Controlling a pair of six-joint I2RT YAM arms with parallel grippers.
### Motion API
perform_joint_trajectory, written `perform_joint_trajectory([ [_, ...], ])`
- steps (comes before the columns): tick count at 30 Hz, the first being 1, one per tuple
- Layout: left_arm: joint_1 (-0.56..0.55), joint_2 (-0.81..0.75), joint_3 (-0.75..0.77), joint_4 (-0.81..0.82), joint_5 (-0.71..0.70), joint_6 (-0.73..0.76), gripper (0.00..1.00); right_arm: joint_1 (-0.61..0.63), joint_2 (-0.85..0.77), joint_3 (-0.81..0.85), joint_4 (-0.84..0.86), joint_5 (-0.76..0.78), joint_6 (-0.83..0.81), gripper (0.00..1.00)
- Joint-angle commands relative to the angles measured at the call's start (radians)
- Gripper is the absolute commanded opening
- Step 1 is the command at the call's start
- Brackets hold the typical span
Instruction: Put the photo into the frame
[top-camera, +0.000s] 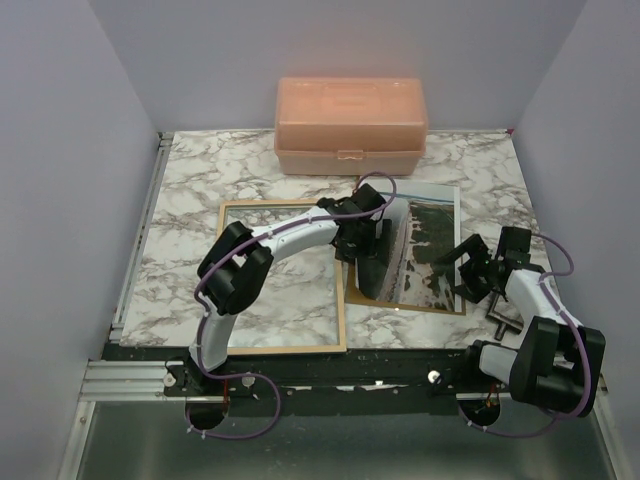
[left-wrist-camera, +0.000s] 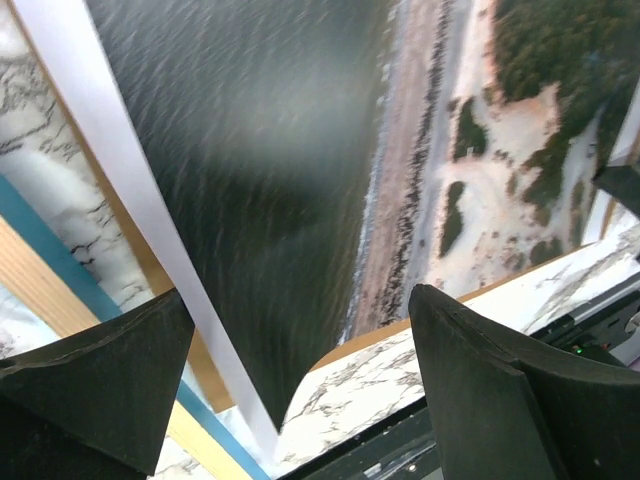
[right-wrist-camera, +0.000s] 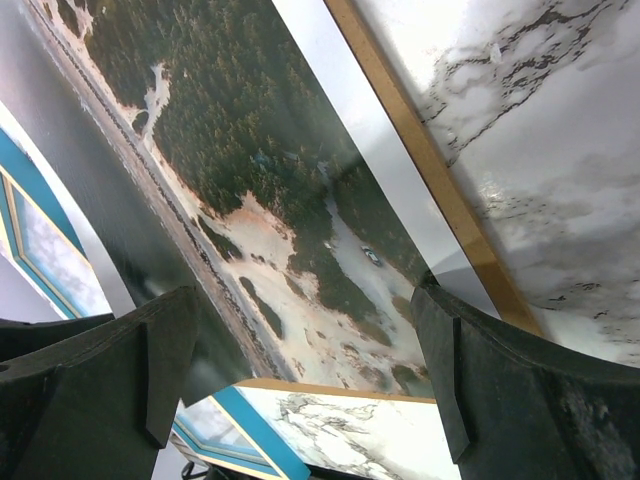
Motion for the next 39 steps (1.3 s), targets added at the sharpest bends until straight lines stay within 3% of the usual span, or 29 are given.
perform_joint_trajectory([
  [1, 0.015, 0.003, -0.051, 0.013, 0.027, -0.055, 0.86, -0.001, 0.016, -0.010, -0.004, 0.001, -0.030, 0.97],
  [5, 0.036, 0.002, -0.110, 0.038, 0.039, -0.086, 0.82, 0.000, 0.017, -0.014, 0.002, -0.011, -0.027, 0.97],
  [8, 0.041, -0.005, -0.155, 0.102, 0.065, -0.089, 0.69, -0.001, 0.017, -0.018, 0.007, -0.017, -0.025, 0.97],
  [12, 0.042, -0.018, -0.176, 0.150, 0.094, -0.092, 0.39, 0.000, 0.018, -0.018, 0.007, -0.026, -0.025, 0.97],
  [15, 0.042, -0.039, -0.182, 0.152, 0.087, -0.085, 0.12, -0.001, 0.010, -0.015, 0.005, -0.045, -0.032, 0.97],
  [17, 0.041, -0.063, -0.193, 0.151, 0.074, -0.084, 0.01, 0.000, 0.003, -0.010, 0.003, -0.061, -0.035, 0.97],
  [28, 0.060, -0.327, -0.272, 0.129, 0.001, -0.020, 0.00, 0.000, -0.089, 0.059, -0.041, -0.195, -0.100, 1.00],
  [35, 0.181, -0.594, -0.458, 0.123, 0.002, 0.009, 0.00, 0.000, -0.137, 0.095, -0.079, -0.242, -0.124, 1.00],
  [39, 0.274, -0.765, -0.549, 0.030, -0.037, 0.051, 0.00, 0.001, -0.137, 0.110, -0.087, -0.305, -0.138, 1.00],
])
